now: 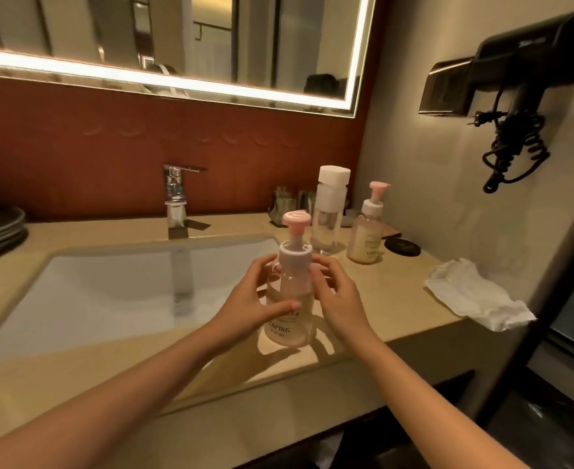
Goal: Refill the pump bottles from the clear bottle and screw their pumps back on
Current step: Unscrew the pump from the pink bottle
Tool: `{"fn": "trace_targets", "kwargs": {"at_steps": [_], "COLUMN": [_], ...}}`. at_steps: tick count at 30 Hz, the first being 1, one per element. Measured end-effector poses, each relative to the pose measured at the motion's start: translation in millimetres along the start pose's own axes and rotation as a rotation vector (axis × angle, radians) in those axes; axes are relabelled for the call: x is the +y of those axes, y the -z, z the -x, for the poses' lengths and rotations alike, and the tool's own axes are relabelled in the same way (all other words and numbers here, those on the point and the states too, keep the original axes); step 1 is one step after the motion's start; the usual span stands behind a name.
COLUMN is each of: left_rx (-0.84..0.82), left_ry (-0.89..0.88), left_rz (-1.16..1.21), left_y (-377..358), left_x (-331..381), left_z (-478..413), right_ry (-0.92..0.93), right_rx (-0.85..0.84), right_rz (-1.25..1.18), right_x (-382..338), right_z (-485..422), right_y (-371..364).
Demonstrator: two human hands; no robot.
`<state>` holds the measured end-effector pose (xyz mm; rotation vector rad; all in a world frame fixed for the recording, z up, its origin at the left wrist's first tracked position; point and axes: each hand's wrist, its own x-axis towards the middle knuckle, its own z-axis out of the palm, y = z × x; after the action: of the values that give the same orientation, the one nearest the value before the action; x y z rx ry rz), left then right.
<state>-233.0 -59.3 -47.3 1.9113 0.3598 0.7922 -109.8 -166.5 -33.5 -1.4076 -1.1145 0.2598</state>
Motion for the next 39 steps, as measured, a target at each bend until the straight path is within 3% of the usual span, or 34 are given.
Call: {"fn": "trace_targets", "kwargs": {"at_steps": [7,11,19,30,39], "left_rx": [0.054,0.071,0.150,0.144,0.168], "left_ry": [0.079,0.076,0.025,0.024,0.013], "left_rz": [0.084,0.100,0.142,0.161,0.146], "left_y": [-3,-4,-9,-9,-10], "left_x": [-4,-6,-19,-24,-23], "left_z": [16,17,21,20,21], "right_ry": [-0.018,0.030,0.061,0.012,0.013], "right_rx": [0.017,0.112,0.097,0.082,0.128], "right_rz": [0.048,0.156,0.377,0.135,0.373], "right_x": [-12,-31,-49,-46,-57], "right_z": [7,-3,-22,-14,-20], "right_y": [-12,-5,-18,-17,-31]}}
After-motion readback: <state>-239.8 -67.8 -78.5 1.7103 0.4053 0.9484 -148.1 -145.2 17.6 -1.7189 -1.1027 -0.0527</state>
